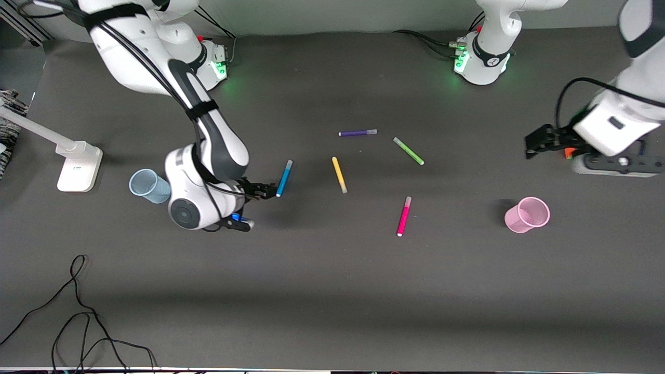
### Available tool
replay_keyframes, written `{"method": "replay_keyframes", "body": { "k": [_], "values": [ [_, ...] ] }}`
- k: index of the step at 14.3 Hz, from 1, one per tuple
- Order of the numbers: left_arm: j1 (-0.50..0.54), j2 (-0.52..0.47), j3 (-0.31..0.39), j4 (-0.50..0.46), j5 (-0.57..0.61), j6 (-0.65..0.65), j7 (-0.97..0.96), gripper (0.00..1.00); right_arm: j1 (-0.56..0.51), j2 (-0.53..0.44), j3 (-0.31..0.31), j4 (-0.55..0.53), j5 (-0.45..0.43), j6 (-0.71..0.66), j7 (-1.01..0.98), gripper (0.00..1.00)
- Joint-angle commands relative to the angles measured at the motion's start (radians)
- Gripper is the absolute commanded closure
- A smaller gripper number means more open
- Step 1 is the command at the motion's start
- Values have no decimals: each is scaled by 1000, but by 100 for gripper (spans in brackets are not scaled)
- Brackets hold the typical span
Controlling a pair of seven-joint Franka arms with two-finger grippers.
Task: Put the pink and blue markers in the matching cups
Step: 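Reach the right gripper down to the blue marker and grasp it, then lift the blue marker with the right gripper while the left gripper reaches the pink marker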
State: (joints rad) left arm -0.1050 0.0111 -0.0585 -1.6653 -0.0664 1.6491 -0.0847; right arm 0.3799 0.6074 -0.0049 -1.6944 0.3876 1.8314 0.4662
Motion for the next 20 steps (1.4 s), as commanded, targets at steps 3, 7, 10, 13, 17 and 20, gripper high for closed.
{"method": "replay_keyframes", "body": {
  "k": [3, 7, 10, 13, 17, 20],
  "values": [
    [-111, 29, -49, -43, -10, 109, -193, 0, 34, 90, -6, 18, 42, 95, 42, 0],
    [-179, 52, -49, -83, -6, 186, -262, 0, 54, 114, -7, 15, 73, 134, 43, 13],
    [-205, 78, -49, -88, 13, 186, -265, 0, 54, 135, -7, 13, 73, 155, 45, 34],
    [-228, 121, -49, -149, 39, 269, -265, 0, 54, 144, -7, 13, 73, 161, 45, 64],
    [-280, 216, -49, -226, 42, 429, -265, 0, 51, 140, -7, 13, 73, 157, 42, 100],
    [-283, 335, -49, -218, 82, 527, -264, 0, 25, 75, -44, 19, 63, 71, 23, 100]
  ]
}}
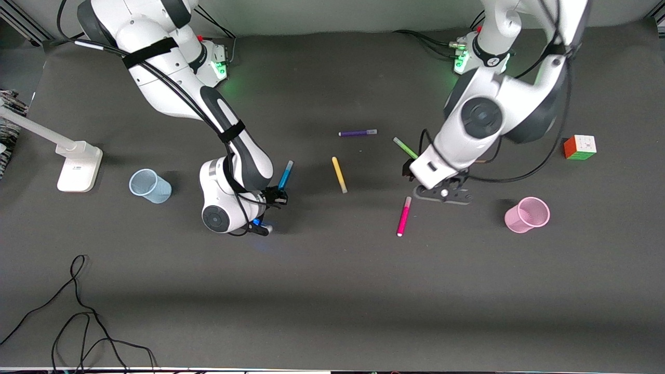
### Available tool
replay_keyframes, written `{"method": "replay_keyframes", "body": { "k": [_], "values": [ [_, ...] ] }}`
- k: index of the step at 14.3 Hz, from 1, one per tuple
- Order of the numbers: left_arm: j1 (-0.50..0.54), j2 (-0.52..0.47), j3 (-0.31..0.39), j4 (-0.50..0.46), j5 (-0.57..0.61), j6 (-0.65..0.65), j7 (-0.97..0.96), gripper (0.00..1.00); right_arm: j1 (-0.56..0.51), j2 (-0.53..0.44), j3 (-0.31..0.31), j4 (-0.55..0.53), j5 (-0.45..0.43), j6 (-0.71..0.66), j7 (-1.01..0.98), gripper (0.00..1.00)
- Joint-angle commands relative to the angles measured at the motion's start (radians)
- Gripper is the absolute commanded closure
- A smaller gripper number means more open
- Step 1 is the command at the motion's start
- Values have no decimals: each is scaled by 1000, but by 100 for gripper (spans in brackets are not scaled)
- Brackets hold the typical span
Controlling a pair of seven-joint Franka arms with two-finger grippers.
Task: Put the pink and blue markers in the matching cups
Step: 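Lift the blue marker with the right gripper while the left gripper reaches the pink marker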
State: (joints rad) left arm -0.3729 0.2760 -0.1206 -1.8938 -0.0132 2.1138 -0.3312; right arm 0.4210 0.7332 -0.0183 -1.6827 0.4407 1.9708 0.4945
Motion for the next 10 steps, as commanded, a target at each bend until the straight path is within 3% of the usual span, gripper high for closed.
{"method": "replay_keyframes", "body": {
  "k": [1, 4, 6, 8, 10],
  "values": [
    [-26, 109, 13, 10, 33, 101, -19, 0, -19, -90, -52, 8, 3, -104, -8, 100],
    [-38, 196, 15, 9, 81, 155, -20, 0, -18, -225, -193, 3, -51, -205, -130, 100],
    [-40, 236, 13, 7, 82, 181, -19, 0, -10, -294, -284, 3, -141, -221, -239, 100],
    [-50, 264, 15, 9, 82, 193, -17, 1, -8, -357, -290, -2, -343, -199, -249, 100],
    [-51, 287, 15, 10, 88, 230, -19, 2, -8, -453, -293, -101, -425, -112, -308, 100]
  ]
}}
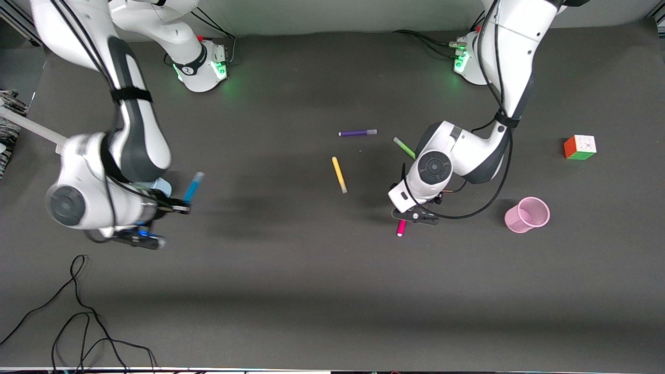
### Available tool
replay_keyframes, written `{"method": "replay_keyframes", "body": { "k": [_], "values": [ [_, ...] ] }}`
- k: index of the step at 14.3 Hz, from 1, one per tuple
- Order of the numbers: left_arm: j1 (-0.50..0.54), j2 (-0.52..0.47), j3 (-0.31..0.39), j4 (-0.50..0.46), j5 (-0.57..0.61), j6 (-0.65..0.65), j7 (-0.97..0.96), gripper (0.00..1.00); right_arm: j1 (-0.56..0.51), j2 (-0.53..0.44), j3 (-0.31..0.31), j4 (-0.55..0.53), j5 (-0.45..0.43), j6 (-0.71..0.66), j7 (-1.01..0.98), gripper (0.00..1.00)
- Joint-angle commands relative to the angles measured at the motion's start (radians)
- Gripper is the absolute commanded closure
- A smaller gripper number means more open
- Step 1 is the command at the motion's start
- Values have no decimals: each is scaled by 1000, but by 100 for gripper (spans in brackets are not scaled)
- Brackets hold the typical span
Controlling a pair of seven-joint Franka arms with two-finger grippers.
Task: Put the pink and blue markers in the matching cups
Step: 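Lift the blue marker with the right gripper while the left gripper reaches the pink marker, then hold the blue marker over the blue cup while the left gripper grasps pink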
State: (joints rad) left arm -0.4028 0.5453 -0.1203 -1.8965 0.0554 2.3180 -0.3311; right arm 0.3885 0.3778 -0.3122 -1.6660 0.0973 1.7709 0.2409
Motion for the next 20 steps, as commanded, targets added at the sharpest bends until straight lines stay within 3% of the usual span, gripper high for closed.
{"method": "replay_keyframes", "body": {
  "k": [1, 4, 7, 10, 14, 20],
  "values": [
    [-21, 22, 14, 14, 20, 37, -20, 2, 23, -158, -5, -198, -109, 161, -96, 100],
    [-21, 41, 14, 16, 20, 72, -22, 4, 20, -327, -42, -432, -252, 391, -172, 100],
    [-21, 58, 14, 17, 20, 96, -46, 15, 23, -421, -132, -595, -278, 577, -299, 100],
    [-21, 59, 14, 20, 20, 98, -48, 40, 23, -425, -221, -644, -278, 623, -402, 100],
    [-21, 67, 14, 25, 20, 98, -77, 79, 23, -404, -232, -735, -275, 775, -393, 100],
    [-19, 81, 14, 39, 18, 96, -98, 93, 23, -369, -232, -805, -274, 919, -391, 100]
  ]
}}
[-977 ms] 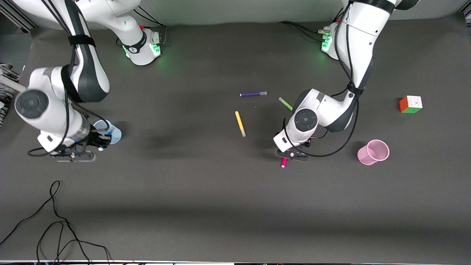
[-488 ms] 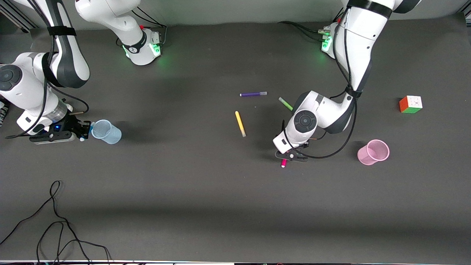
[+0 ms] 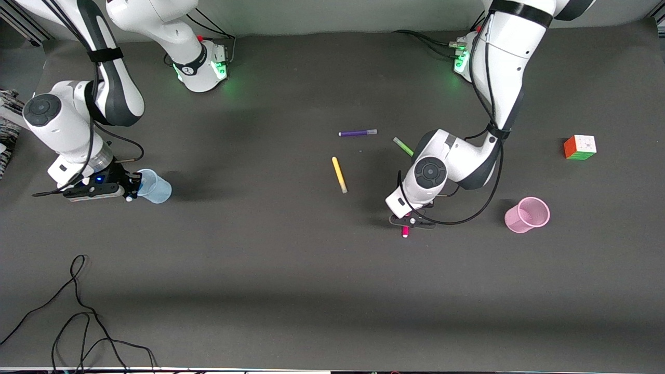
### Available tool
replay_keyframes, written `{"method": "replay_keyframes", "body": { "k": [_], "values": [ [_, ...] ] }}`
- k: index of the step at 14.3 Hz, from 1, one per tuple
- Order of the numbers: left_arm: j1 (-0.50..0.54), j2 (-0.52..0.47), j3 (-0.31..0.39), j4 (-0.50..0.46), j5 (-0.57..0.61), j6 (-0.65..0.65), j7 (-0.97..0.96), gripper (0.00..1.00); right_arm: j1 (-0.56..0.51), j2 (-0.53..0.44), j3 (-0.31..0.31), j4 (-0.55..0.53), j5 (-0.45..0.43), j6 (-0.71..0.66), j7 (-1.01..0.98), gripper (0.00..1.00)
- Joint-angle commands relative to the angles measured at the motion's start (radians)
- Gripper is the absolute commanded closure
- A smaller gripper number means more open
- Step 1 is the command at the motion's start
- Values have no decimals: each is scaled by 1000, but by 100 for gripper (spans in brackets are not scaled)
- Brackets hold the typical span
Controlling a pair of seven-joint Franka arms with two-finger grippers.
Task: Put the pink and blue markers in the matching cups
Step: 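Hold the blue marker over the blue cup while the left gripper grasps pink, then drop the blue marker into the blue cup while the left gripper carries pink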
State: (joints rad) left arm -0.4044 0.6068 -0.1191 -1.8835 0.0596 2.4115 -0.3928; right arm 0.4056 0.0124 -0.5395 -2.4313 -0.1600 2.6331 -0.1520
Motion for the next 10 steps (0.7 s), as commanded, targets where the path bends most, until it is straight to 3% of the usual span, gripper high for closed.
{"method": "replay_keyframes", "body": {
  "k": [1, 2, 3, 8, 10],
  "values": [
    [-14, 13, 13, 33, 14, -3, -61, 93, 6, 3, -5, -43, -16, 65, 3, 100],
    [-10, 8, 13, 55, 14, -20, -90, 93, 4, 11, -5, -41, -16, 65, 3, 44],
    [-7, -14, 16, 67, 14, -46, -113, 93, 2, 15, -5, -40, -16, 62, 3, 1],
    [149, -212, 16, 89, -3, -317, -3, 99, 4, 8, -4, -6, -13, 10, 5, 0],
    [229, -281, 16, 89, -20, -408, 90, 100, 6, 9, 1, 62, -1, -94, 5, 0]
  ]
}}
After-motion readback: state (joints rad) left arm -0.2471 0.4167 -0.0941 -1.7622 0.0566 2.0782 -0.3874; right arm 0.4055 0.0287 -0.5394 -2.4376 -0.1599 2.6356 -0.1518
